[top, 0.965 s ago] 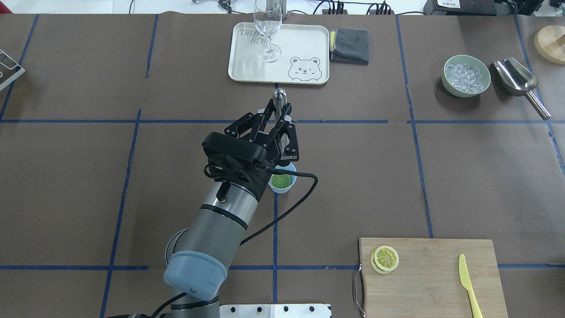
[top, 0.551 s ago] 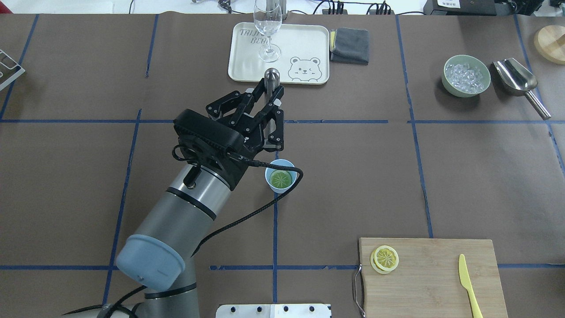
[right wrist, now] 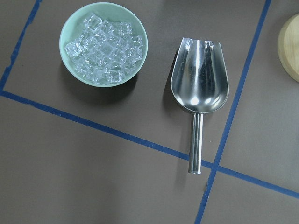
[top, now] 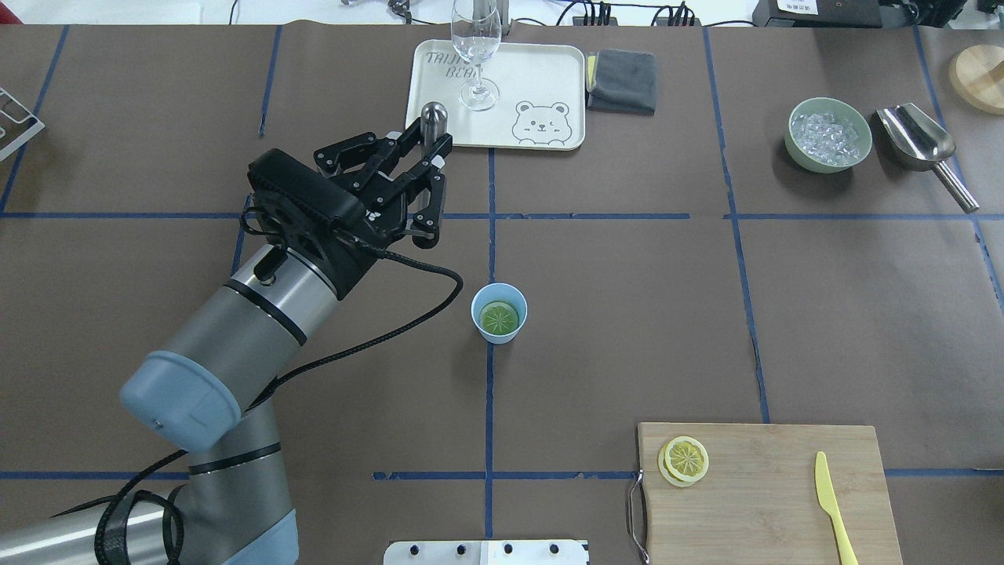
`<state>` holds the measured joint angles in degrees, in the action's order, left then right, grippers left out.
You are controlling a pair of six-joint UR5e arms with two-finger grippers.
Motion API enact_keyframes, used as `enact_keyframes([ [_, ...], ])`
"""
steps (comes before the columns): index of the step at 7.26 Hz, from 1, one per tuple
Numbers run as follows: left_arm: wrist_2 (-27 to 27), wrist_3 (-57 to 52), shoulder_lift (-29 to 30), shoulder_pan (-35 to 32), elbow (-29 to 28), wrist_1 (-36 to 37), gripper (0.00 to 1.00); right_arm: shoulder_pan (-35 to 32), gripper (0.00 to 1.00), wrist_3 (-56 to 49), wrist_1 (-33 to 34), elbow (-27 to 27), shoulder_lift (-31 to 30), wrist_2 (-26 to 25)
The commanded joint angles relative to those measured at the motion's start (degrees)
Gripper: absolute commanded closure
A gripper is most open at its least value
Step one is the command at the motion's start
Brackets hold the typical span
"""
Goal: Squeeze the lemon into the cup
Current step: 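Lift the muddler out of the cup and move it back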
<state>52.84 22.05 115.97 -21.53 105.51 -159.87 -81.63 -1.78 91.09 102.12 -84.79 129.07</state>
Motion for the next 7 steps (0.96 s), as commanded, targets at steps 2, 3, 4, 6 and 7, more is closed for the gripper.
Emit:
enact_keyframes([
  [2,2.17,1.77,-1.70,-0.53,5.55,7.48,1.00,0.15,0.00,-0.07,0.05,-0.25,0.06,-0.04],
  [3,2.36,1.77,-1.62,-1.40,10.19,19.99,1.00,0.15,0.00,-0.07,0.05,-0.25,-0.03,-0.04],
  [4,4.36,1.94,-1.79,-1.93,11.11,22.99,1.00,0.24,0.00,-0.07,0.05,-0.16,-0.03,-0.04],
  [6,8.14,4.30,-2.59,-2.73,11.12,28.88,1.00,0.24,0.00,-0.07,0.05,-0.16,-0.11,-0.04],
  [7,15.73,6.41,-2.50,-5.86,11.21,32.22,1.00,0.24,0.00,-0.07,0.05,-0.16,-0.12,-0.04],
])
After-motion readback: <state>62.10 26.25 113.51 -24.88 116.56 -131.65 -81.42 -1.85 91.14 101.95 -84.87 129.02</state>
